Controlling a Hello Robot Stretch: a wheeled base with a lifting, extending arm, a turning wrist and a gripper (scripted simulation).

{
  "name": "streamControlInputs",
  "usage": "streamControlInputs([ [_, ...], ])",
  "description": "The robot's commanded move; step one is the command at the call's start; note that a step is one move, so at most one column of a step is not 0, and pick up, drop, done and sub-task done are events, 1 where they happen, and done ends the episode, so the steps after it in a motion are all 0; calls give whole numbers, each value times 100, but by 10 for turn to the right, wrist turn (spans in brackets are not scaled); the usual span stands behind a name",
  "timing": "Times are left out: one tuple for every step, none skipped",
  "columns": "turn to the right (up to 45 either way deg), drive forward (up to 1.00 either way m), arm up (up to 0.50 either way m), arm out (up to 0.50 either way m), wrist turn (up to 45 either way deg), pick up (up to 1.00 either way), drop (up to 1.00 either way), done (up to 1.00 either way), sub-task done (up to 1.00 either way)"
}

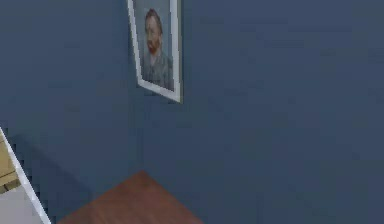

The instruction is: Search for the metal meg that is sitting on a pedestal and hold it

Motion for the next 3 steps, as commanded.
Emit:
streamControlInputs([
  [0,15,0,0,0,0,0,0,0],
  [-450,0,0,0,0,0,0,0,0],
  [-450,0,0,0,0,0,0,0,0],
])
